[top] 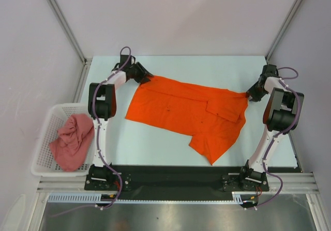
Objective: Fold and stack the t-shirts
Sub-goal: Fold the tshirt
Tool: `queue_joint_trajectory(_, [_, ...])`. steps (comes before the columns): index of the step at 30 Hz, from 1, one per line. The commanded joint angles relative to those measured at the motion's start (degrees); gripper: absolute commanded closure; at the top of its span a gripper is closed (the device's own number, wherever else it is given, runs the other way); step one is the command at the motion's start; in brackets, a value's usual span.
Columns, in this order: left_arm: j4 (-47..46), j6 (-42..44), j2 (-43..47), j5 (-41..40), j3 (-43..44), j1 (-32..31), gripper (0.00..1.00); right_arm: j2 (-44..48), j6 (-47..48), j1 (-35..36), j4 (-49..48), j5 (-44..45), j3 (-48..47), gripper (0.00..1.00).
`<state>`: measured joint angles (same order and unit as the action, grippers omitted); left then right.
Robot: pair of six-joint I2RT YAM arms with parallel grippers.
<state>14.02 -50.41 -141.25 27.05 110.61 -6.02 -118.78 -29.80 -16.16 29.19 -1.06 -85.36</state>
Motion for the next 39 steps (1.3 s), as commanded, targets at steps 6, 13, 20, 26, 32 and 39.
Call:
queue_joint_trajectory(6, [12.0, 12.2, 12.5, -11.7, 5.3, -1.2, 0.47, 4.2, 2.6, 1.0, 17.2, 12.7, -9.0, 0.36])
queue_joint_trajectory(13, [15.4, 21.0, 29.8, -18.3, -12.0, -4.1, 0.47, 17.6, 2.2, 8.3, 19.2, 17.0, -0.6, 0.30])
queue_joint_trajectory(20, [15.2, 22.4, 47.1, -21.5, -40.8, -4.2, 0.49, 30.8, 3.0, 15.6, 19.8, 12.9, 11.8, 0.28])
queue_joint_trajectory(26, [14.7, 19.2, 50.8, -21.3, -50.1, -3.2, 0.51, 42.0, 1.3, 18.4, 18.4, -2.7, 22.2, 0.28])
queue_joint_trajectory(32, [14.6, 13.1, 48.9, -21.8, -52.7, 0.0, 0.54, 48.7, -3.2, 23.1, 17.4, -9.6, 33.7, 0.29])
queue_joint_trajectory(39, [15.3, 9.6, 44.7, -24.5, -51.5, 1.0, 0.52, 54.5, -3.7, 23.4, 19.4, -12.0, 39.1, 0.29])
